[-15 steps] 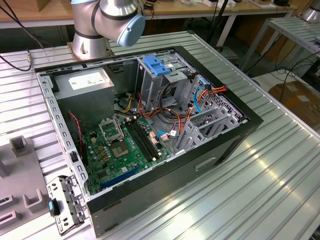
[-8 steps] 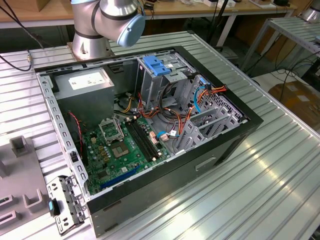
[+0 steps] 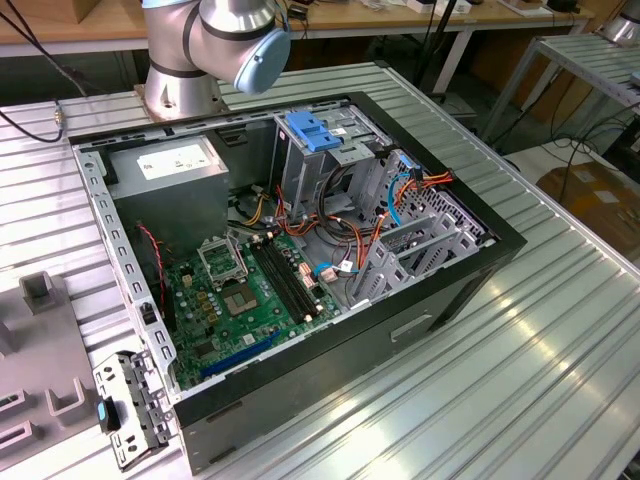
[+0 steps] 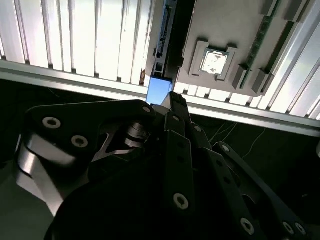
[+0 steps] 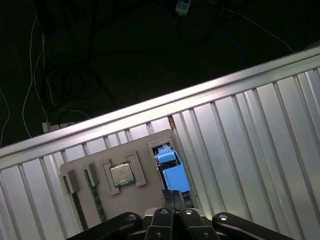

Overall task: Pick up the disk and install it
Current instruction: 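Pick up the disk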

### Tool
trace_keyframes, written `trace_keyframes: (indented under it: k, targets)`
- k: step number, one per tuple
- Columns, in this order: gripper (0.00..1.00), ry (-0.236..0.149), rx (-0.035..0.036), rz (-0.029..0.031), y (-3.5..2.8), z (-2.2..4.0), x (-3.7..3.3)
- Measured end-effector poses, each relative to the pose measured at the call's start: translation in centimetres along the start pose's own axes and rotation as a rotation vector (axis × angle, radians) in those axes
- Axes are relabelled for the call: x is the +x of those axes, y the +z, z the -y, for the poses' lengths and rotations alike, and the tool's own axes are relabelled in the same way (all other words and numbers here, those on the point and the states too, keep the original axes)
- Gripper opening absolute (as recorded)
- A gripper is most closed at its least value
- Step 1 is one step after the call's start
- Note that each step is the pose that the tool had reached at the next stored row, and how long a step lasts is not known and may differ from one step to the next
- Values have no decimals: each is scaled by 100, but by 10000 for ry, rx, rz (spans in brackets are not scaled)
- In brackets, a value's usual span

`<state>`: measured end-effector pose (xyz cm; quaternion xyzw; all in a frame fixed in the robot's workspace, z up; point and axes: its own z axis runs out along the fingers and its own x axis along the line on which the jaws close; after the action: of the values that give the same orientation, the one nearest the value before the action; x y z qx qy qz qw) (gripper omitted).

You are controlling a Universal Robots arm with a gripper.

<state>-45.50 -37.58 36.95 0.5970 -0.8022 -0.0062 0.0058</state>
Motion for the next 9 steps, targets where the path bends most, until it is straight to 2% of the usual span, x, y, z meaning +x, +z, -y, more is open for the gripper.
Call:
trace_keyframes:
  k: [1,2,5,9]
  targets:
    - [11,-435,1,-7,1,0,0]
    - [11,-622,2,-10,2,0,0]
    - [11,-760,2,-13,2,0,0]
    - [11,-762,2,-13,2,0,0]
